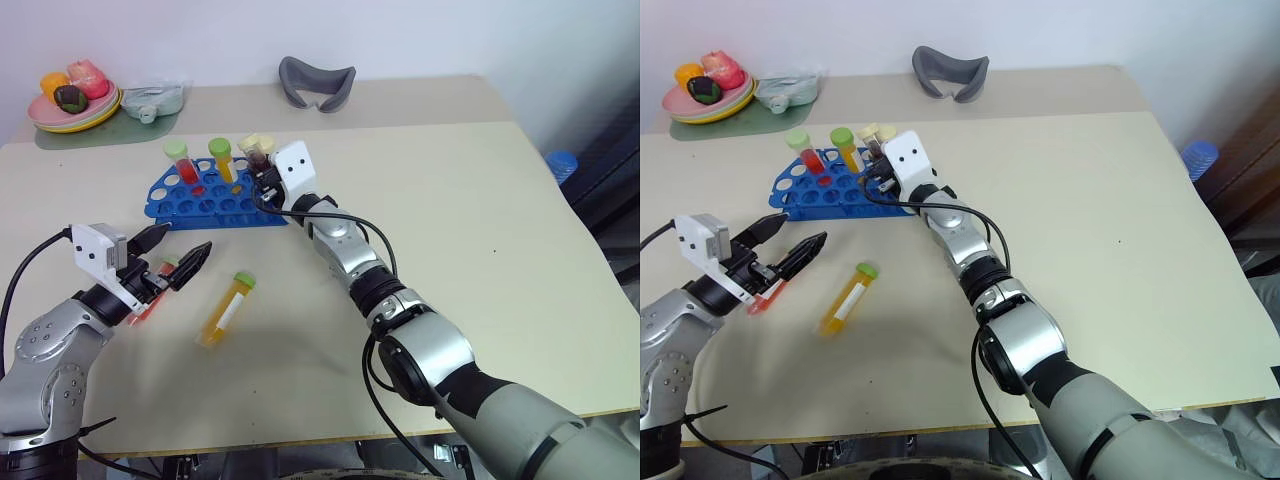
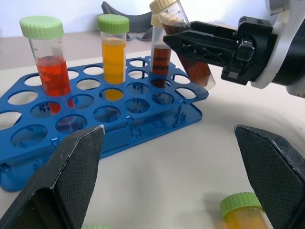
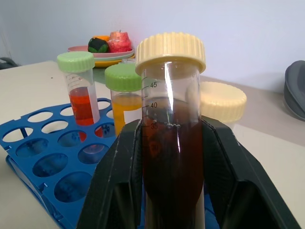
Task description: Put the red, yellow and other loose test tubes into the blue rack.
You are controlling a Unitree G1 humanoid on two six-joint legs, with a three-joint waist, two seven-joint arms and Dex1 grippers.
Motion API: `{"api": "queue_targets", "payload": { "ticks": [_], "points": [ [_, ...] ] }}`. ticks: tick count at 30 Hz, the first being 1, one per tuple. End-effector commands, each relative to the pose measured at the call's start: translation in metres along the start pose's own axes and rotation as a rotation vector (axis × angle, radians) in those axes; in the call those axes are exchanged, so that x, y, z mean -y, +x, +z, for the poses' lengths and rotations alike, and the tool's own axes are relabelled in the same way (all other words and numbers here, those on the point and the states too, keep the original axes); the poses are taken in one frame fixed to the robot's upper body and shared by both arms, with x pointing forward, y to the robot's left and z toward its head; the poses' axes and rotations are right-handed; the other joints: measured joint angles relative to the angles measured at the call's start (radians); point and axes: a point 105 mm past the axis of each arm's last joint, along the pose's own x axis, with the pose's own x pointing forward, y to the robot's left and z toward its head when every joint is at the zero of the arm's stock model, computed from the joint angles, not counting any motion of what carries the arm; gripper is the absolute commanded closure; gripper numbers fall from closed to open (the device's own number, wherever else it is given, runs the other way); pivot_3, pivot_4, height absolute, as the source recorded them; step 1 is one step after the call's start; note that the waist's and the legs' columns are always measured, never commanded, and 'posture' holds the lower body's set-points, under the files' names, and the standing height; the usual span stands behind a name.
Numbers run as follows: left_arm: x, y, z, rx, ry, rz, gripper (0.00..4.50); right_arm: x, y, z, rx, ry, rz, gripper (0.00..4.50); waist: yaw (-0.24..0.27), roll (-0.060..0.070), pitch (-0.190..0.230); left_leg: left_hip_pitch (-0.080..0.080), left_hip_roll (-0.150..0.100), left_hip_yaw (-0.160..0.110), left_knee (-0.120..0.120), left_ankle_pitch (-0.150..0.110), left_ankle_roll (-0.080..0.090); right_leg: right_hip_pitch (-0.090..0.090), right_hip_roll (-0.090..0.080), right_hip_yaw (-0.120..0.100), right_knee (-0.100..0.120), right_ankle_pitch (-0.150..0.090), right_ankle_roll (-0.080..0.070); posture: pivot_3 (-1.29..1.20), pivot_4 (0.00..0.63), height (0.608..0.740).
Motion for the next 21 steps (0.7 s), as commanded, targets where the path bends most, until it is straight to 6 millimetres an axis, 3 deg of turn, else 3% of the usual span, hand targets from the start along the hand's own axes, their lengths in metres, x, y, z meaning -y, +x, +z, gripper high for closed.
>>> {"api": "queue_targets", "payload": {
  "ticks": [1,6,10,15,19,21],
  "points": [
    [0.005,-0.001,0.009,0.027,0.019,-0.019,0.00,-0.024,0.010,0.021,0.077,0.035,0.061,2.79,-0.001,0.000,0.000,0.000,0.000,0.000,0.000,0.000,0.000,0.000,0.000,0.000,0.000,0.000,0.000,0.00,0.150,0.740],
    [0.006,-0.002,0.008,0.027,0.017,-0.018,0.00,-0.027,0.006,0.024,0.096,0.041,0.092,2.79,-0.003,0.000,0.000,0.000,0.000,0.000,0.000,0.000,0.000,0.000,0.000,0.000,0.000,0.000,0.000,0.00,0.150,0.740],
    [0.008,-0.004,0.009,0.029,0.016,-0.016,0.00,-0.016,-0.009,0.035,0.101,0.066,0.136,2.79,0.001,0.000,0.000,0.000,0.000,0.000,0.000,0.000,0.000,0.000,0.000,0.000,0.002,0.000,0.000,0.00,0.150,0.740],
    [0.012,-0.006,0.006,0.016,0.003,-0.028,0.00,0.007,-0.059,0.049,-0.061,0.015,0.283,2.79,0.018,0.000,0.000,-0.001,-0.001,-0.001,0.001,0.000,0.000,0.000,-0.001,0.000,0.002,0.000,0.000,0.00,0.150,0.740],
    [0.017,0.000,0.004,0.010,-0.008,-0.057,0.00,0.020,-0.099,0.042,-0.263,-0.163,0.406,2.79,0.030,0.000,0.000,0.000,-0.001,-0.001,0.001,0.000,0.000,0.000,0.000,0.000,0.001,0.000,0.000,0.00,0.150,0.740],
    [0.021,0.006,0.003,0.013,-0.016,-0.084,0.00,0.039,-0.120,0.032,-0.413,-0.287,0.469,2.79,0.030,0.000,0.000,0.000,0.000,-0.001,0.001,0.000,0.000,0.000,0.001,0.000,0.001,0.000,0.000,0.00,0.150,0.740]
  ]
}}
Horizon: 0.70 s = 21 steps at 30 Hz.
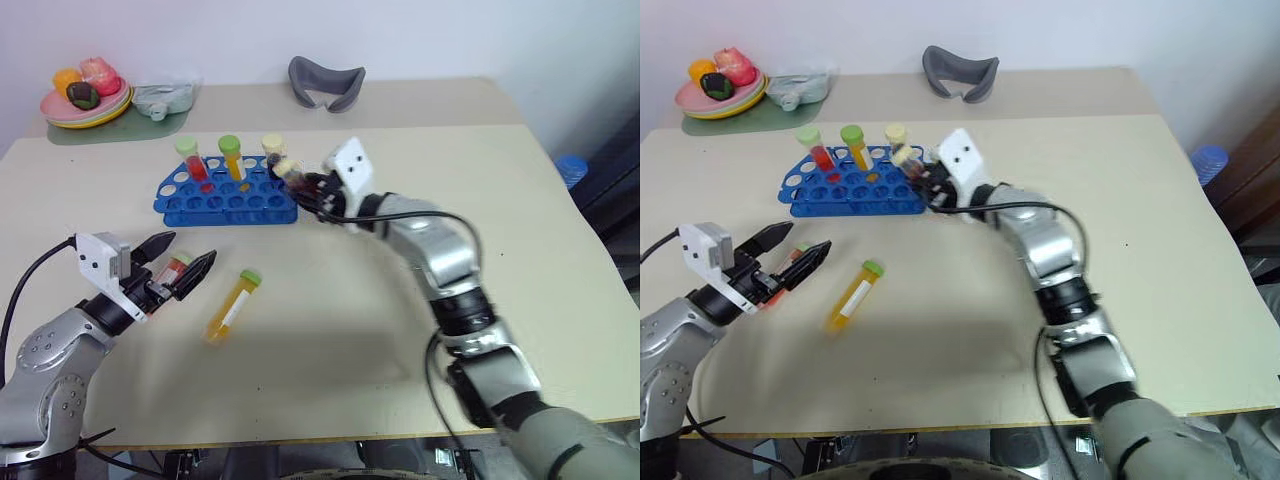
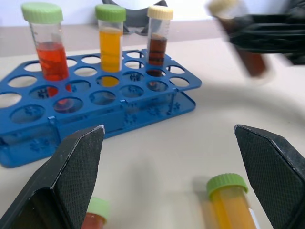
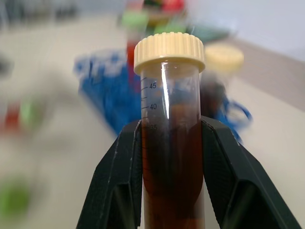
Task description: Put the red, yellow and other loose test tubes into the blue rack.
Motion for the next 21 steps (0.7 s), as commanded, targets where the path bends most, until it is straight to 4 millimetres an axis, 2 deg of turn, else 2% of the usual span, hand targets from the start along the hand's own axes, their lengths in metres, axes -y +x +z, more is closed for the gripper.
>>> {"api": "queue_targets", "payload": {
  "ticks": [1,4,8,10,14,15,17,20,21],
  "points": [
    [0.011,0.012,0.007,0.032,0.010,-0.064,0.00,-0.004,-0.026,-0.014,-0.198,-0.166,0.171,2.79,0.003,0.000,0.000,0.000,0.000,0.000,0.000,0.000,0.000,0.000,0.000,0.000,0.000,0.000,0.000,0.00,0.150,0.740],
    [0.018,0.022,0.006,0.026,0.008,-0.119,0.00,0.002,-0.051,-0.050,-0.432,-0.310,0.313,2.79,0.005,0.000,0.000,0.000,-0.001,0.000,0.000,-0.001,0.001,0.003,-0.001,0.000,-0.005,0.000,0.000,0.00,0.150,0.740],
    [0.032,0.028,0.003,-0.003,0.034,-0.206,0.00,0.007,-0.068,-0.084,-0.632,-0.347,0.449,2.79,-0.005,0.000,0.000,0.000,0.000,0.001,0.000,-0.002,0.003,0.003,-0.001,0.000,-0.008,0.000,0.000,0.00,0.150,0.740],
    [0.039,0.030,0.003,-0.005,0.043,-0.234,0.00,0.013,-0.074,-0.092,-0.704,-0.354,0.485,2.79,-0.007,0.001,0.000,0.000,0.000,0.001,-0.001,-0.002,0.004,0.003,-0.001,0.000,-0.008,0.000,0.000,0.00,0.150,0.740],
    [0.048,0.032,0.004,0.011,0.027,-0.248,0.00,0.016,-0.081,-0.097,-0.773,-0.348,0.579,2.79,0.006,0.001,0.000,0.000,0.000,0.001,0.000,-0.002,0.003,0.004,-0.002,0.000,-0.008,0.000,0.000,0.00,0.150,0.740],
    [0.049,0.033,0.004,0.011,0.024,-0.249,0.00,0.019,-0.082,-0.099,-0.793,-0.361,0.588,2.28,0.009,0.001,0.000,0.000,0.000,0.001,0.000,-0.002,0.003,0.005,-0.002,0.000,-0.009,0.000,0.000,0.00,0.150,0.740],
    [0.052,0.034,0.003,0.013,0.019,-0.249,0.00,0.023,-0.083,-0.101,-0.815,-0.386,0.593,1.59,0.012,0.001,0.000,0.000,-0.001,0.001,0.000,-0.002,0.003,0.006,-0.003,-0.001,-0.010,0.000,0.000,0.00,0.150,0.740],
    [0.056,0.035,0.003,0.018,0.010,-0.255,0.00,0.027,-0.081,-0.099,-0.830,-0.412,0.583,0.16,0.014,0.000,0.000,0.000,-0.001,0.000,0.000,-0.002,0.003,0.007,-0.003,-0.002,-0.011,0.000,0.000,0.00,0.150,0.740],
    [0.057,0.035,0.003,0.020,0.007,-0.260,0.00,0.028,-0.081,-0.098,-0.846,-0.420,0.577,0.16,0.015,0.000,0.000,0.000,-0.001,0.000,0.000,-0.002,0.003,0.007,-0.003,-0.002,-0.011,0.000,0.000,0.00,0.150,0.740]
  ]
}}
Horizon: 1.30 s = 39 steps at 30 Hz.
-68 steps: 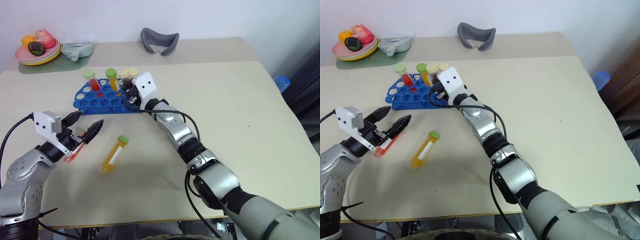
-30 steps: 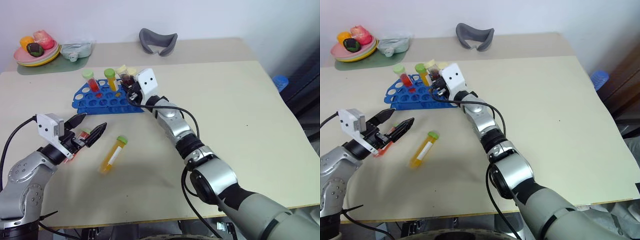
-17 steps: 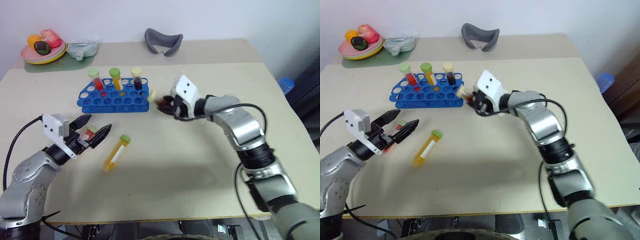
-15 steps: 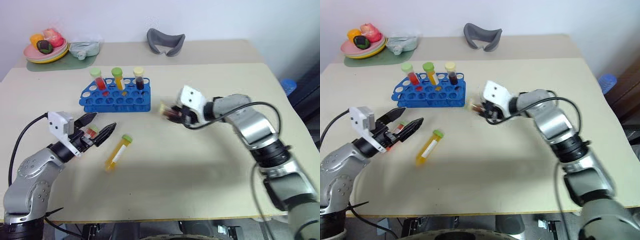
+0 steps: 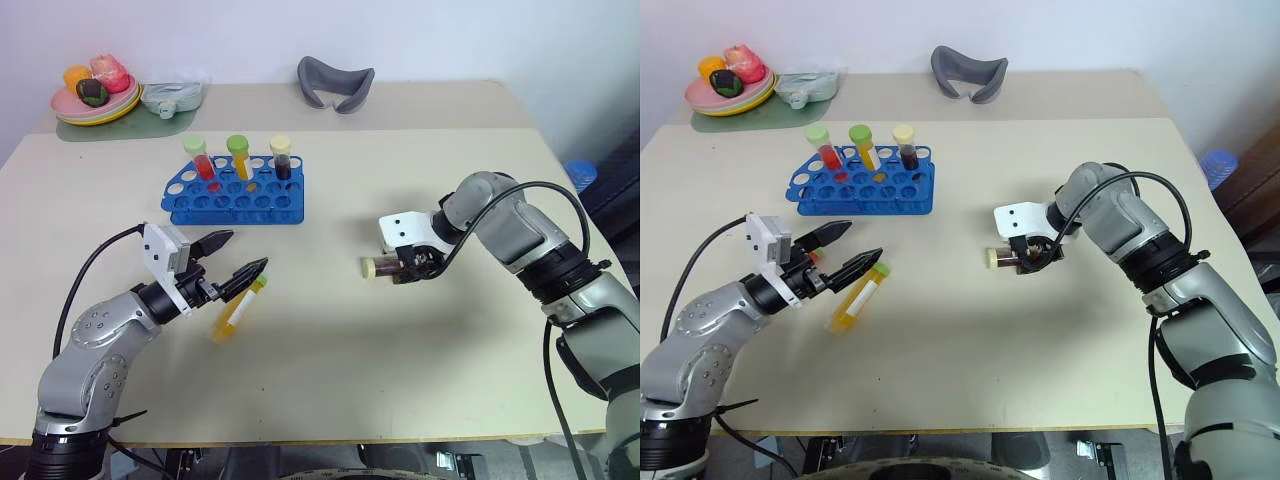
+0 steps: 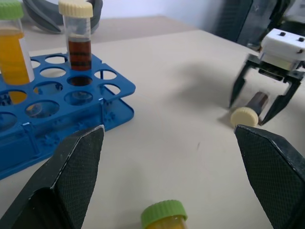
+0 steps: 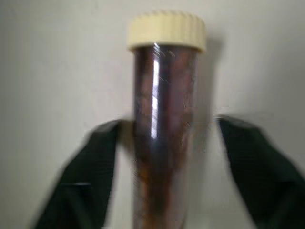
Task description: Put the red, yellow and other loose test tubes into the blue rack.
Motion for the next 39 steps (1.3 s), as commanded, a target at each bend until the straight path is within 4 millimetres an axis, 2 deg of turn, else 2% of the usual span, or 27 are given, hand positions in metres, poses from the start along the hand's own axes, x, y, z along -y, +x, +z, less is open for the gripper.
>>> {"api": "queue_targets", "payload": {
  "ticks": [1,5,8,15,23,33,36,39],
  "points": [
    [0.010,0.002,0.008,0.027,0.019,-0.034,0.00,-0.001,-0.001,-0.007,-0.078,0.002,0.011,0.16,0.002,0.000,0.000,0.000,0.000,0.000,0.000,0.000,0.000,0.000,0.000,0.000,0.000,0.000,0.000,0.00,0.150,0.740],
    [0.011,0.005,0.008,0.032,0.018,-0.048,0.00,0.000,-0.003,0.001,-0.076,0.129,-0.017,0.16,0.003,0.000,0.000,0.000,0.000,0.000,0.000,0.000,0.000,0.001,0.000,0.000,0.000,0.000,0.000,0.00,0.150,0.740],
    [0.013,0.009,0.008,0.039,0.016,-0.059,0.00,0.002,-0.003,0.000,-0.155,0.161,-0.109,0.16,0.003,0.000,0.000,0.000,0.000,-0.001,0.000,0.000,0.000,0.001,0.000,-0.001,0.000,0.000,0.000,0.00,0.150,0.740],
    [0.018,0.013,0.005,0.038,0.000,-0.091,0.00,-0.003,-0.007,0.009,-0.174,0.430,-0.176,0.16,0.002,0.000,0.000,0.000,0.000,-0.001,0.000,0.000,0.000,0.001,0.000,-0.001,0.000,0.000,0.000,0.00,0.150,0.740],
    [0.019,0.017,0.003,0.039,-0.005,-0.108,0.00,-0.002,-0.005,0.013,-0.187,0.445,-0.156,0.16,-0.006,0.000,0.000,0.000,0.000,-0.001,0.000,0.000,0.000,0.001,0.000,-0.001,0.001,0.000,0.000,0.00,0.150,0.740],
    [0.018,0.015,0.002,0.037,-0.003,-0.095,0.00,0.004,-0.001,0.015,-0.181,0.348,-0.129,0.16,-0.012,0.000,0.000,0.001,0.000,-0.001,0.001,0.000,0.000,0.001,0.001,-0.001,0.001,0.000,0.000,0.00,0.150,0.740],
    [0.018,0.014,0.002,0.038,-0.001,-0.091,0.00,0.003,0.000,0.014,-0.184,0.345,-0.115,0.94,-0.011,0.000,0.000,0.002,0.000,-0.001,0.001,0.000,0.000,0.002,0.001,-0.001,0.001,0.000,0.000,0.00,0.150,0.740],
    [0.018,0.014,0.002,0.038,0.001,-0.089,0.00,0.002,0.001,0.013,-0.184,0.343,-0.105,2.30,-0.010,0.000,0.000,0.002,0.000,-0.002,0.001,0.000,0.000,0.002,0.001,-0.001,0.001,0.000,0.000,0.00,0.150,0.740]
  ]
}}
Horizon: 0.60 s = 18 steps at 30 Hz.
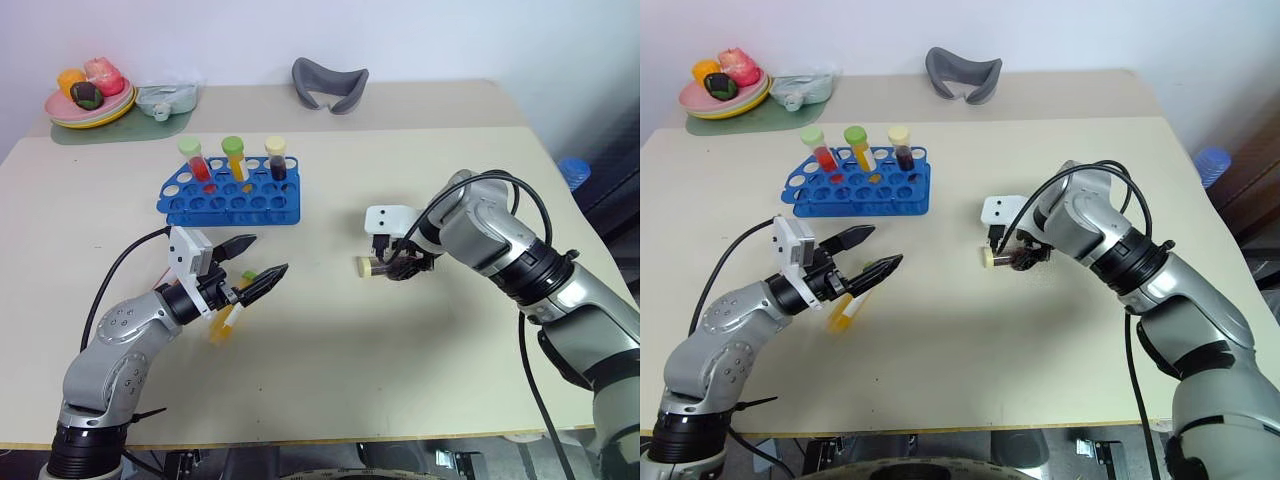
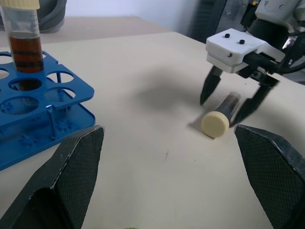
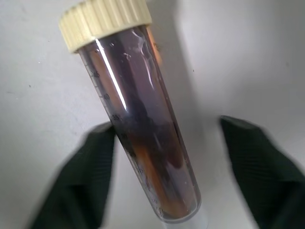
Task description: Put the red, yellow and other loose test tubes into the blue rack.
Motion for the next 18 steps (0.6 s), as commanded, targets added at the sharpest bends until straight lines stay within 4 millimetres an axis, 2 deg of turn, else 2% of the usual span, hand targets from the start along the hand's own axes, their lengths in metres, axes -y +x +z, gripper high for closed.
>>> {"api": "queue_targets", "payload": {
  "ticks": [1,3,10,14,15,18],
  "points": [
    [0.002,-0.001,0.008,0.030,0.035,-0.001,0.00,0.001,-0.002,0.001,-0.006,-0.016,-0.009,2.85,0.000,0.000,0.000,0.000,0.000,0.000,0.000,0.000,0.000,0.000,0.000,0.000,0.000,0.000,0.000,0.00,0.150,0.740],
    [0.002,0.000,0.008,0.031,0.036,-0.002,0.00,0.001,-0.002,0.001,-0.007,-0.021,-0.009,3.64,0.000,0.000,0.000,0.000,0.000,0.000,0.000,0.000,0.000,0.000,0.000,0.000,0.000,0.000,0.000,0.00,0.150,0.740],
    [0.001,0.001,0.008,0.033,0.040,-0.010,0.00,0.002,-0.009,0.004,0.012,-0.019,-0.021,3.64,0.001,0.000,0.000,0.000,0.000,0.000,0.000,0.000,0.000,0.000,0.000,0.000,0.000,0.000,0.000,0.00,0.150,0.740],
    [-0.011,-0.008,0.008,0.025,0.058,0.049,0.00,0.004,-0.041,0.058,0.298,-0.008,-0.051,3.64,-0.004,0.000,0.000,0.000,0.000,0.000,0.000,0.000,0.000,-0.001,0.000,0.000,0.000,0.000,0.000,0.00,0.150,0.740],
    [-0.013,-0.010,0.008,0.025,0.061,0.061,0.00,0.005,-0.046,0.066,0.346,-0.009,-0.059,3.64,-0.007,0.001,0.000,0.000,0.000,0.000,0.000,0.000,0.000,-0.001,0.000,0.000,0.001,0.000,0.000,0.00,0.150,0.740],
    [-0.029,-0.026,0.007,0.023,0.078,0.151,0.00,0.019,-0.068,0.115,0.681,0.044,-0.200,3.64,-0.010,0.000,0.000,0.000,0.001,0.000,-0.001,0.000,0.000,-0.002,0.001,0.000,0.003,0.000,0.000,0.00,0.150,0.740]
  ]
}}
